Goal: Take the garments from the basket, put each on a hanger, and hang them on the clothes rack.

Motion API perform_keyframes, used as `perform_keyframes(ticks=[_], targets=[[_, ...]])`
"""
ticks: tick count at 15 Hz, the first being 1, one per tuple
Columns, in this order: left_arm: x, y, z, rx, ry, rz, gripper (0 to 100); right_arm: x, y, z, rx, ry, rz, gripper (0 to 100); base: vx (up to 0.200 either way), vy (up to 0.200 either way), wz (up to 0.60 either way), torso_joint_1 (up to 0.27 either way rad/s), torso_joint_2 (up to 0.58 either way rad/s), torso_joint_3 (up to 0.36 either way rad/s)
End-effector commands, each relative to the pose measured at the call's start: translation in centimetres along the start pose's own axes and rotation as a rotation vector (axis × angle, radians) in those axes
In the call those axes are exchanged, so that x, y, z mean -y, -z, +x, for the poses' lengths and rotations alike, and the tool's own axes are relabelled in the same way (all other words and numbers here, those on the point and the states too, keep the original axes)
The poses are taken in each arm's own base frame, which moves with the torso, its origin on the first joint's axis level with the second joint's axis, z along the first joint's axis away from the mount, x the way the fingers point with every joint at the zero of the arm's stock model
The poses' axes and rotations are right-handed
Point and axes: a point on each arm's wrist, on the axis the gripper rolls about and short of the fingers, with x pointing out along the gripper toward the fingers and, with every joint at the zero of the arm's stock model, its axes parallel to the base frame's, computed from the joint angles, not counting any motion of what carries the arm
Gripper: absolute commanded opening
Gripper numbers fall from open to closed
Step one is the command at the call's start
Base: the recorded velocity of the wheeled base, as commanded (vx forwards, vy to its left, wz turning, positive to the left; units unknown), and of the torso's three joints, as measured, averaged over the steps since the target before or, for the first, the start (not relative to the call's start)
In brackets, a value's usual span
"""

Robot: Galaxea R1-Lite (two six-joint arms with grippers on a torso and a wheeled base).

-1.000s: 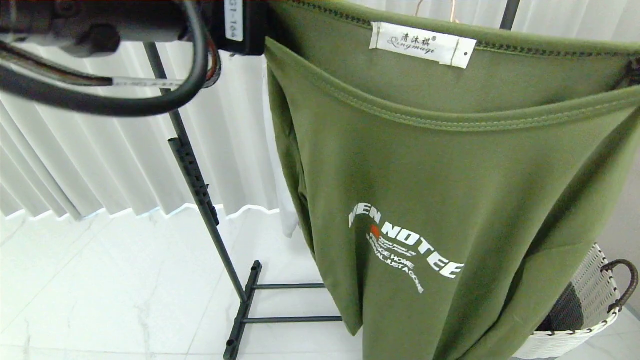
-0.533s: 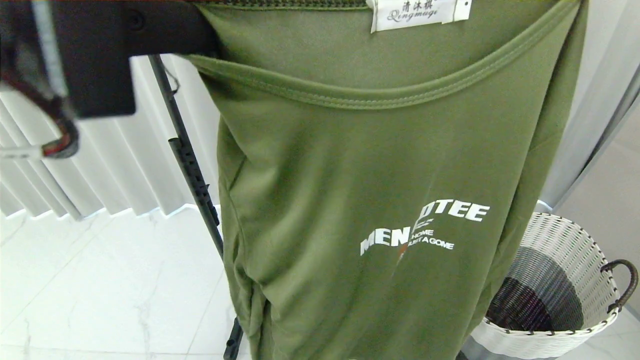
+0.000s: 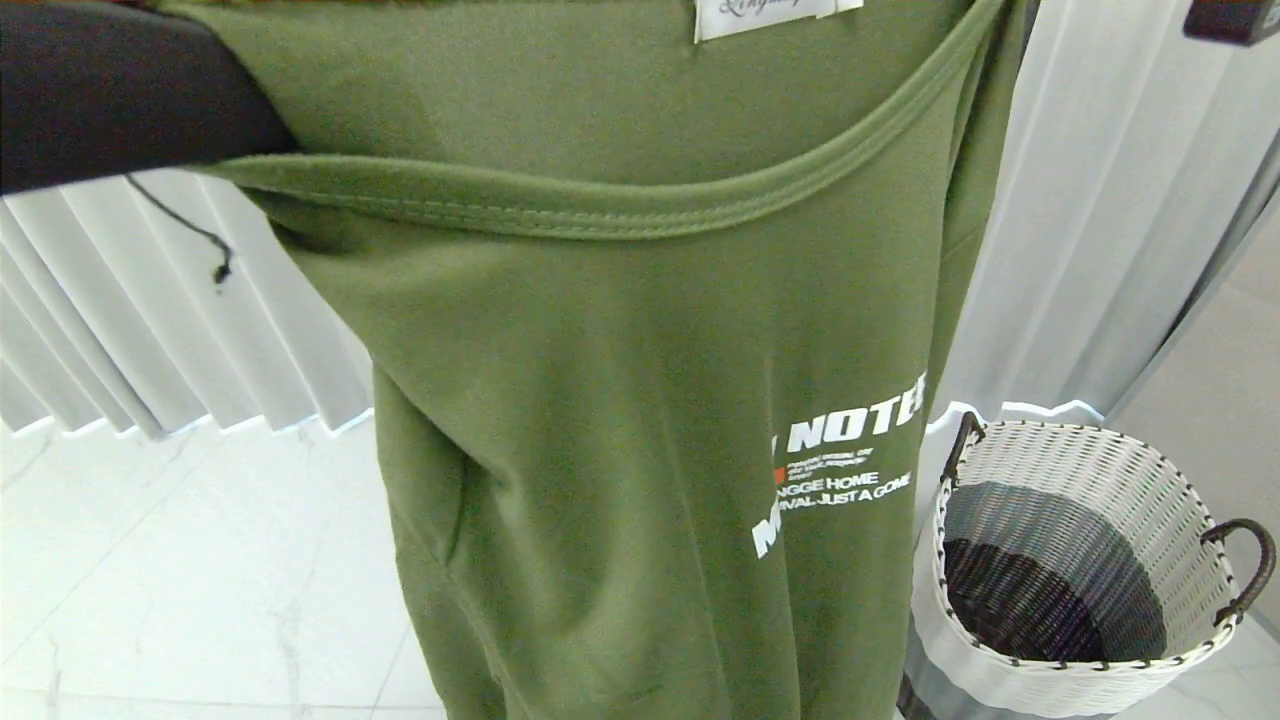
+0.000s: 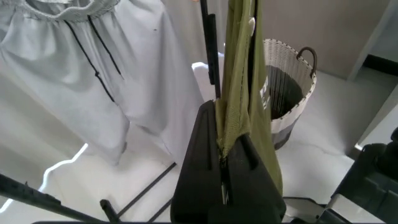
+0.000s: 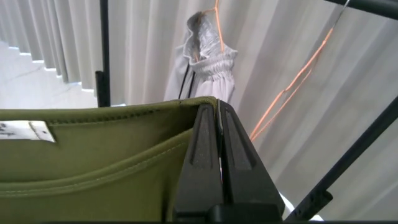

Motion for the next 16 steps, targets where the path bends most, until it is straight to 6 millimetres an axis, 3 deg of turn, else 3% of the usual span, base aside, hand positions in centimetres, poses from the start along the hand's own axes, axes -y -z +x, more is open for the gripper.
perform_keyframes(ticks=[1,5,9,16], targets=[[0.0,0.0,-0.2,0.004,0.002,0.001,0,-0.1,0.1,0.2,-0.005,0.000,-0.003,0,0.000,0.000,0.00,0.000,0.00,0.000],[-2.2,-0.7,3.4,-0.010,-0.196,0.010,0,0.9,-0.2,-0.7,0.001,0.029,-0.023,0,0.000,0.000,0.00,0.000,0.00,0.000],[-4.2,-1.8,7.7,0.088,-0.366,0.028,0,1.1,1.2,-1.4,-0.043,0.033,-0.044,0,0.000,0.000,0.00,0.000,0.00,0.000],[-4.3,-1.7,8.6,0.088,-0.382,0.044,0,1.4,1.0,-1.9,-0.033,0.041,-0.047,0,0.000,0.000,0.00,0.000,0.00,0.000]])
